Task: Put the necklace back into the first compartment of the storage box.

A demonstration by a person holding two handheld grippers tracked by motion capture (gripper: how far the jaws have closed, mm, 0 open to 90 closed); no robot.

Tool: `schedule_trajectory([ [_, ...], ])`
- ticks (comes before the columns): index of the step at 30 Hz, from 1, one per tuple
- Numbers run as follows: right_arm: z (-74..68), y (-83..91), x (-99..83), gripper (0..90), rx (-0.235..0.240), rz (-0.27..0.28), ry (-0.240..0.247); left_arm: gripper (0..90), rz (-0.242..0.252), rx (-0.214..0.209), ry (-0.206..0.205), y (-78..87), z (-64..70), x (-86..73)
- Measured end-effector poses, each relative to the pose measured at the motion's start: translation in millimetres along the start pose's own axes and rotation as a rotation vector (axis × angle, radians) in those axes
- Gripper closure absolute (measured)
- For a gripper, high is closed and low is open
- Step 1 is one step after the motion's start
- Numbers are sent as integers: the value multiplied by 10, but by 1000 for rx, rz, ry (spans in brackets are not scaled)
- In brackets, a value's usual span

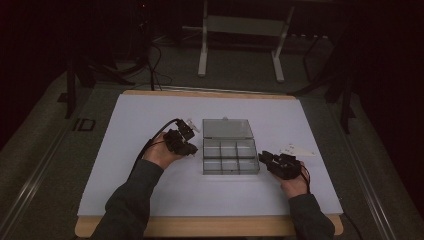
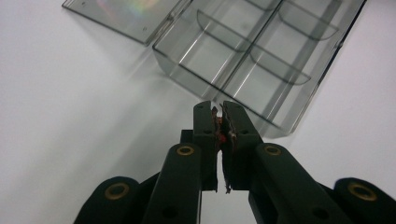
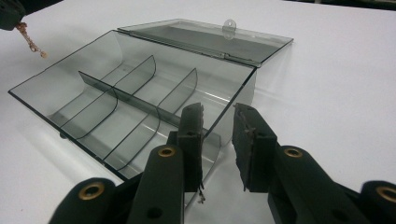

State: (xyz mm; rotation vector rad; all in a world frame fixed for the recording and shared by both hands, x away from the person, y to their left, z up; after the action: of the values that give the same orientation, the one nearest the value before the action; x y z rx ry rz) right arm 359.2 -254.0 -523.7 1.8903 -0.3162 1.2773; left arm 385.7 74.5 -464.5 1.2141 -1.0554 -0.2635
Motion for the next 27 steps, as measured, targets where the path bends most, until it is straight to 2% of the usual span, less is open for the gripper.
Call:
schedule_trajectory([
  [10, -15, -10, 33, 746, 7, 11, 8, 852, 3, 9, -12, -21, 13, 98],
  [17, -18, -17, 46, 745, 10, 16, 17, 852, 10, -1, -16, -57, 18, 168],
  [27, -23, -30, 52, 745, 13, 20, 23, 852, 18, -1, -5, -124, 23, 237],
])
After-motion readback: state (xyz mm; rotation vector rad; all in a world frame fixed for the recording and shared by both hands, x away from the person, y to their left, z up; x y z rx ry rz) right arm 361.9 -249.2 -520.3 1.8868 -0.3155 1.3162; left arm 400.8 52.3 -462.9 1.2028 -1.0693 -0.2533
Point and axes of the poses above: each handheld gripper's, and its own axes: y roughly backward along the jaws, x roughly out of its top, z roughly to its right, the point moved 3 cm from there along -y, roughly forward along the jaws, and after that the axes turned 5 degrees about x, right-handed, at the moved point
